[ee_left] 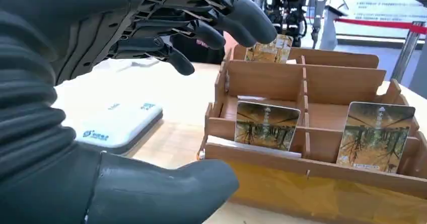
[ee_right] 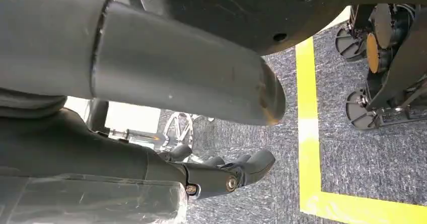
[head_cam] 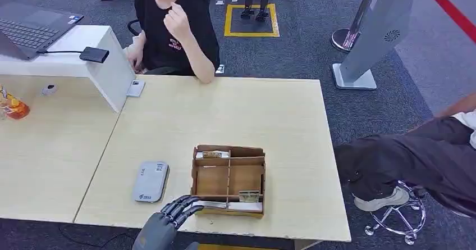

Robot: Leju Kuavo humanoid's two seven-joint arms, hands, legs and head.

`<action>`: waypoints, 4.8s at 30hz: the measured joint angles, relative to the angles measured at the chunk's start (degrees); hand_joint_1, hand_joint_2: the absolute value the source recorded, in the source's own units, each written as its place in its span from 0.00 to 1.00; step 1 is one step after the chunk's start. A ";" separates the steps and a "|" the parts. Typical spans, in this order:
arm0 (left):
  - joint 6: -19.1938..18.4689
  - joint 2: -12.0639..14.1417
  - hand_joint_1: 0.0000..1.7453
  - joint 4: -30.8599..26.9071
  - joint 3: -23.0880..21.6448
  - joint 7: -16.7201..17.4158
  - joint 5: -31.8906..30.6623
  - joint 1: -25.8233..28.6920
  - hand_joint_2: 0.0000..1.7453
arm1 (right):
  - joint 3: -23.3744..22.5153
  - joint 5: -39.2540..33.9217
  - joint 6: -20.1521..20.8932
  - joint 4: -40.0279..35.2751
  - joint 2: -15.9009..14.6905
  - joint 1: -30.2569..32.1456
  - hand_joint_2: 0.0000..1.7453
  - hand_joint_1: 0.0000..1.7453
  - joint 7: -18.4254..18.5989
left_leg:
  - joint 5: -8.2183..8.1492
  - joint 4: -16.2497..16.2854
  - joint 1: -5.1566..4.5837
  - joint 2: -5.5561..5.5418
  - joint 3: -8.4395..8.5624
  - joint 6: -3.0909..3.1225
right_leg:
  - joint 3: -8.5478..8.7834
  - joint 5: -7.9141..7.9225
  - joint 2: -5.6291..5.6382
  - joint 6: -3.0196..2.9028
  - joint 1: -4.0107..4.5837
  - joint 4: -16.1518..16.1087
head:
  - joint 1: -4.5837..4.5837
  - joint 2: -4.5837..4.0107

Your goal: Pass the card to the sensor for recognition and then transmit it.

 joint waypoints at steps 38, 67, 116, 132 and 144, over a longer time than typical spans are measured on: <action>3.45 -6.69 0.25 9.62 0.20 0.48 -10.31 -3.72 1.00 | -0.13 1.35 0.04 0.00 0.15 -0.07 0.00 0.00 0.02 | 0.00 0.00 0.00 0.00 0.00 0.00 | 0.00 0.00 0.00 0.00 0.00 0.00 | -0.04 0.00; 3.56 -10.69 0.27 15.78 0.17 2.40 -11.91 -6.74 1.00 | 0.24 2.58 0.15 0.02 0.15 -0.18 0.00 0.00 0.37 | 0.00 0.01 0.00 0.00 0.01 0.00 | 0.00 0.00 0.00 0.00 0.00 0.00 | -0.04 0.00; 3.67 -11.91 0.32 17.86 0.04 4.52 -13.79 -7.13 1.00 | 0.44 3.08 0.57 0.02 0.15 -0.21 0.00 0.00 0.44 | 0.00 0.01 0.00 0.00 0.00 0.00 | 0.00 0.00 0.00 0.00 0.00 0.00 | -0.02 0.00; 5.16 -13.95 0.31 19.50 0.02 3.19 -12.74 -8.32 1.00 | 0.66 3.45 0.74 0.02 0.13 -0.31 0.00 0.00 0.50 | 0.00 0.01 -0.01 0.00 0.01 0.00 | 0.00 0.00 0.00 0.01 -0.01 0.00 | -0.04 0.00; 6.51 -15.39 0.38 21.81 -0.44 3.28 -12.26 -9.32 1.00 | 0.68 3.74 0.70 0.02 0.13 -0.37 0.00 0.00 0.70 | 0.00 0.01 0.00 -0.01 0.01 0.00 | 0.00 0.01 0.00 0.00 0.00 0.00 | -0.02 0.00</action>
